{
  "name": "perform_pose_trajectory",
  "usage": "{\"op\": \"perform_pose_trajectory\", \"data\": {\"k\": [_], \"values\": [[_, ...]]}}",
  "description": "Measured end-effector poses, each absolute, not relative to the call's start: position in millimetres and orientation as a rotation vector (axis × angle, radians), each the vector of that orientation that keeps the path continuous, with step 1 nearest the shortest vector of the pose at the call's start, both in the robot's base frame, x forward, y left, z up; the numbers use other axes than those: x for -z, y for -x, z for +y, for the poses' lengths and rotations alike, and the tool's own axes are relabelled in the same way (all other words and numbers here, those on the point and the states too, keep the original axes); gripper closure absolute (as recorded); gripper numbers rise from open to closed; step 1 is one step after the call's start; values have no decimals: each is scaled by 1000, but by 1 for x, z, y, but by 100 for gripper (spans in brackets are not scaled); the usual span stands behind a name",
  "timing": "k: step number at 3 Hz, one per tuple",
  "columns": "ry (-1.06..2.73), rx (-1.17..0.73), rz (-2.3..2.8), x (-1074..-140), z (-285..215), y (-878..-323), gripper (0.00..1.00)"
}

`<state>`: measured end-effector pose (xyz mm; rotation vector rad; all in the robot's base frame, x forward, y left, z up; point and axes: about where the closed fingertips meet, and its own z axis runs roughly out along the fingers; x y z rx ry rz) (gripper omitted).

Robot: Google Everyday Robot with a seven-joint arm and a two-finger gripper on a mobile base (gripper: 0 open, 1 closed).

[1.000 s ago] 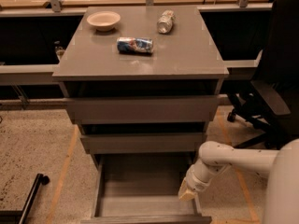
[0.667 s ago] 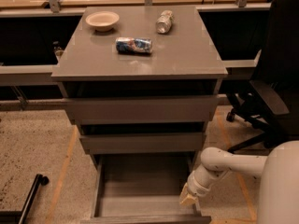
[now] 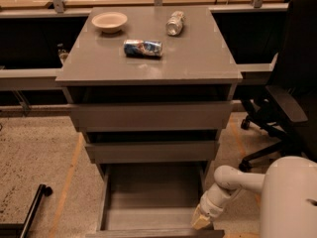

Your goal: Close bottom drawer

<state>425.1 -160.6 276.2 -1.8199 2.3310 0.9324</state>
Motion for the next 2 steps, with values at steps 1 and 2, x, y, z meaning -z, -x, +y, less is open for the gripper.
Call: {"op": "perform_pose_trajectory", "data": {"k": [1,2], "values": [[1811,-1039,2398,-256,-161,-394,100],[1802,-1104,2453,-245,-163,-371,100]]}}
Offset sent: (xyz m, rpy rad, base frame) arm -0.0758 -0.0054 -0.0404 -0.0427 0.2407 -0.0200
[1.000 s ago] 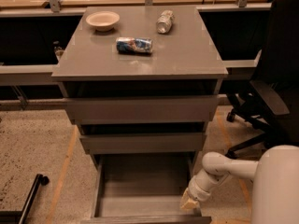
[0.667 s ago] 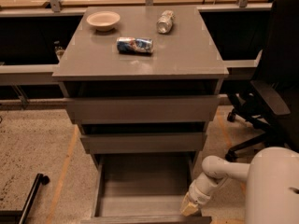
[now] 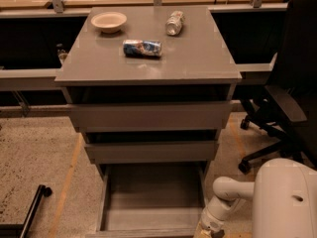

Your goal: Close bottom drawer

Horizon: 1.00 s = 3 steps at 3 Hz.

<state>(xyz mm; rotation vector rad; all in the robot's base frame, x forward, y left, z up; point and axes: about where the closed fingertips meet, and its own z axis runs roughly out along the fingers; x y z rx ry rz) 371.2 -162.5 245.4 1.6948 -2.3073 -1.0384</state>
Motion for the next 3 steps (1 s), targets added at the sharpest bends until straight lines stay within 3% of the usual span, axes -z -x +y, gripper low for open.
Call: {"op": "perform_pose_trajectory", "data": {"k": [1,3], "values": [[-1618,1062,-2287,-229,-165,-354,100],[-1531,1117,-2307,-189,-180,-375,100]]}}
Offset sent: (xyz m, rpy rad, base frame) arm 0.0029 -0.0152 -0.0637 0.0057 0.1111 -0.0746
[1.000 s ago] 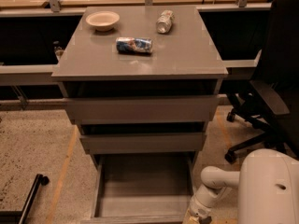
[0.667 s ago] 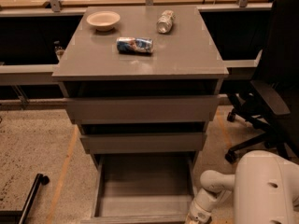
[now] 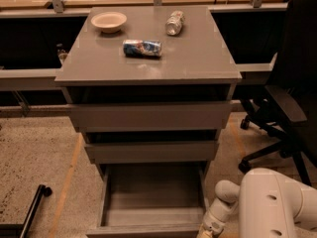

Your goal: Close bottom drawer

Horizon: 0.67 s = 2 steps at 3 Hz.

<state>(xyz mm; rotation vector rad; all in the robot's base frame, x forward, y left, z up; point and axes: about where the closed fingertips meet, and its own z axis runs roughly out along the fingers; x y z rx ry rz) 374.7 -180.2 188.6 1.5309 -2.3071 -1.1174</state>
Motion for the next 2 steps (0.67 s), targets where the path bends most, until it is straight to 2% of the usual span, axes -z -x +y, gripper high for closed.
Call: {"op": "perform_pose_trajectory", "data": {"k": [2], "values": [[-1682,1012,-2416,-199,-175,-427,100]]}}
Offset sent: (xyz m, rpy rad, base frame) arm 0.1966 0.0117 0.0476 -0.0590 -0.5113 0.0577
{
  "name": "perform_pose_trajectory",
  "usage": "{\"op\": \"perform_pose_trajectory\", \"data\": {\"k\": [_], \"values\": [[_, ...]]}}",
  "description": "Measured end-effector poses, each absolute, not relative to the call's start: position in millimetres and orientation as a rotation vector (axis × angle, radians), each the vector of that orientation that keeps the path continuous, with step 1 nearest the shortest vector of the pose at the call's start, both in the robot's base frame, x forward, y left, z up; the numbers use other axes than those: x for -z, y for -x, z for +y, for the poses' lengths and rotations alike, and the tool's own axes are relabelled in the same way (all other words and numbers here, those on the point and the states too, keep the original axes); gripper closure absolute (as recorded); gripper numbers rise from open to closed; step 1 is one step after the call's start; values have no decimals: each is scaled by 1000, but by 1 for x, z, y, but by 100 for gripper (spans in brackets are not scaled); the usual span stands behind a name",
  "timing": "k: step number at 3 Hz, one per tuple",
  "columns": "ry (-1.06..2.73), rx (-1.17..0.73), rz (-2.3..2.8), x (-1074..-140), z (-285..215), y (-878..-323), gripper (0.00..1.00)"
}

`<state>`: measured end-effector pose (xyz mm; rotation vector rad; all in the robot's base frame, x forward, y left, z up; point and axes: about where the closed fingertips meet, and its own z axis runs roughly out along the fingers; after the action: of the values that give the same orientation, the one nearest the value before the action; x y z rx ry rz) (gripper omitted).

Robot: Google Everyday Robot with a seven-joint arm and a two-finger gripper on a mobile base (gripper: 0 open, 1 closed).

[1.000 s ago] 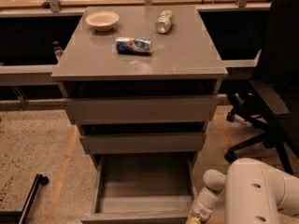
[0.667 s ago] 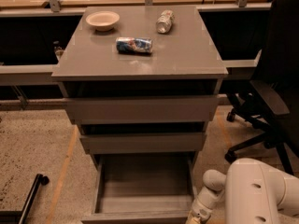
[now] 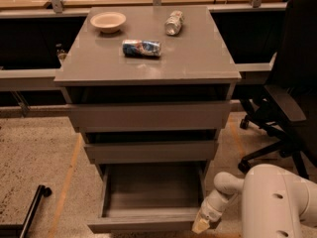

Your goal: Close bottom drawer

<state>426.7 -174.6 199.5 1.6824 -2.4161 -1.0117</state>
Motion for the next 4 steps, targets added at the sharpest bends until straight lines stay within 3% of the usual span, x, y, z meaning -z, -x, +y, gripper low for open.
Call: {"op": "perform_pose_trajectory", "data": {"k": [1,2,4], "values": [[-1834,942,-2504,-215,-177,-498,100],[-1861,910,-2537,-220,-182,-519,100],[-1874,872,-2539,-231,-182,-510,100]]}}
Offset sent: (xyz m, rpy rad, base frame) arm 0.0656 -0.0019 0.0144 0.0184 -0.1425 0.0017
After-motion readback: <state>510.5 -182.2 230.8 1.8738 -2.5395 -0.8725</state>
